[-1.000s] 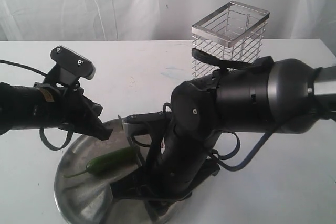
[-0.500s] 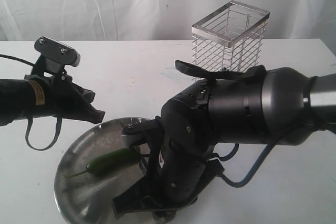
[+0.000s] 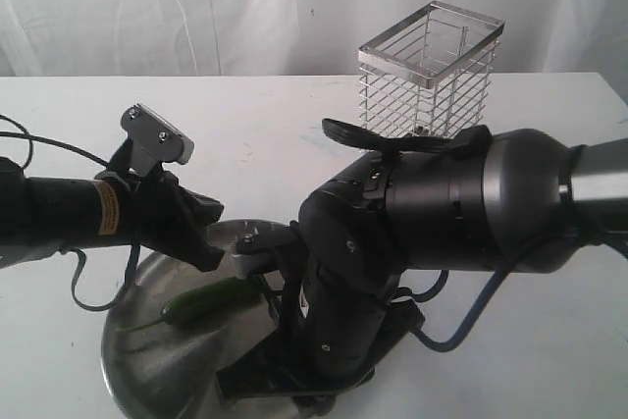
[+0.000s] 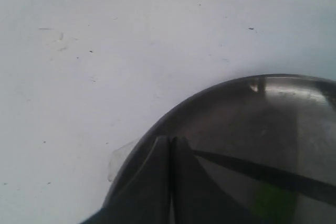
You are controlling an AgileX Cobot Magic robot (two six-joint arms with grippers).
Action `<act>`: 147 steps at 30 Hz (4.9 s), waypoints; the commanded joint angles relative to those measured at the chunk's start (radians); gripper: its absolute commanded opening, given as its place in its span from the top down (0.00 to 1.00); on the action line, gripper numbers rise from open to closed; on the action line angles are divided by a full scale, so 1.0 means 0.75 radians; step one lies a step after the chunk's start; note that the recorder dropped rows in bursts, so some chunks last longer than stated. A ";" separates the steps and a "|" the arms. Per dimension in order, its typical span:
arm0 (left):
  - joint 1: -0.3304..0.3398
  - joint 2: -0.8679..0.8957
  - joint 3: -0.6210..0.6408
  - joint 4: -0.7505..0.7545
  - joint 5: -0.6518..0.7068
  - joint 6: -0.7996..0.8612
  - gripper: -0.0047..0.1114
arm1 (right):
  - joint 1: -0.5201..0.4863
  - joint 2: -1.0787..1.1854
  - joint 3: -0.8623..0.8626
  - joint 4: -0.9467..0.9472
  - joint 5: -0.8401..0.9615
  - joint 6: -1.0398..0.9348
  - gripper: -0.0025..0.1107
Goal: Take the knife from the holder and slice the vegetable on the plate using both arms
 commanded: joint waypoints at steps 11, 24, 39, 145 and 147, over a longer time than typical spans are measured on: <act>0.003 0.141 0.008 0.013 -0.257 -0.100 0.96 | 0.005 0.020 0.004 -0.015 0.004 0.018 0.98; 0.003 0.201 0.008 0.000 -0.367 -0.096 0.96 | 0.005 0.020 0.004 -0.015 0.004 0.018 0.98; 0.003 0.201 0.008 -0.019 -0.448 -0.110 0.96 | 0.005 0.020 0.004 -0.015 0.006 0.018 0.98; 0.003 -0.232 -0.129 1.078 -0.310 -0.878 0.96 | -0.027 -0.209 0.054 -0.199 0.222 -0.025 0.98; 0.003 -0.273 -0.118 1.180 -0.289 -1.026 0.96 | -0.029 -0.233 0.073 -0.229 0.222 -0.025 0.98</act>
